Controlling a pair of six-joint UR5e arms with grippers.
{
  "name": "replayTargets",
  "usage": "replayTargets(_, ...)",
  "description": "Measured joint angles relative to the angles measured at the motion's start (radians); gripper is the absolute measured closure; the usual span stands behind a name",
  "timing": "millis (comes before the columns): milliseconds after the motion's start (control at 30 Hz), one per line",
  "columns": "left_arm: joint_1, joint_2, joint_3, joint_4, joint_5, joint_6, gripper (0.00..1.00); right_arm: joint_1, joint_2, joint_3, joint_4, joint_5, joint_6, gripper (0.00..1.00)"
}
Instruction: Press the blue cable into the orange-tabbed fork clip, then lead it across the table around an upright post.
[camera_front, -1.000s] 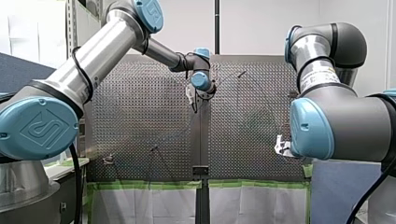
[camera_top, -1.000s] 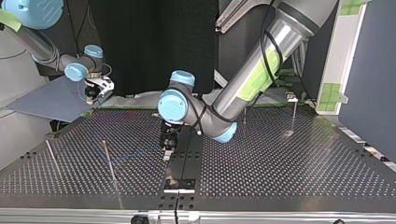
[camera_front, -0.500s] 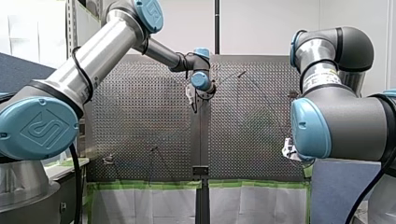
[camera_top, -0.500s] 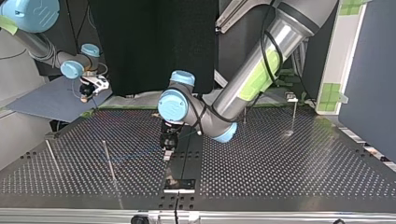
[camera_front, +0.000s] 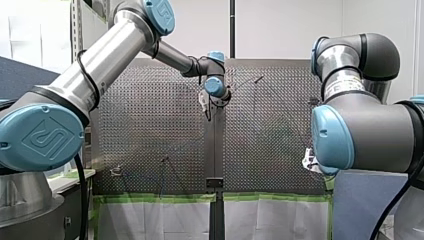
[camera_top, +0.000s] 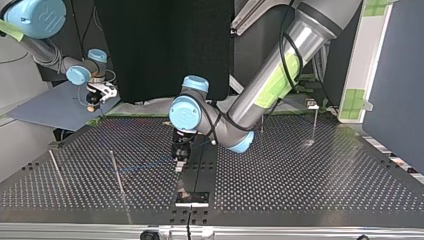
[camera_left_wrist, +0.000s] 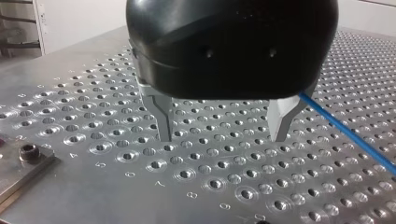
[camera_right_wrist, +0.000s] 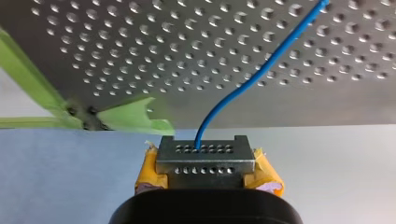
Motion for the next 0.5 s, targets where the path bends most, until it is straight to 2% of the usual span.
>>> replayTargets(233,0.002,0.0,0.0,0.0,0.022,-0.011,0.0,0.006,0.018,-0.01,0.008,-0.004,-0.005,1.0)
replayTargets(500,0.011,0.001,0.001,-0.016,0.076,-0.07,0.0,0.012,0.019,-0.012,0.011,-0.004,-0.007,1.0)
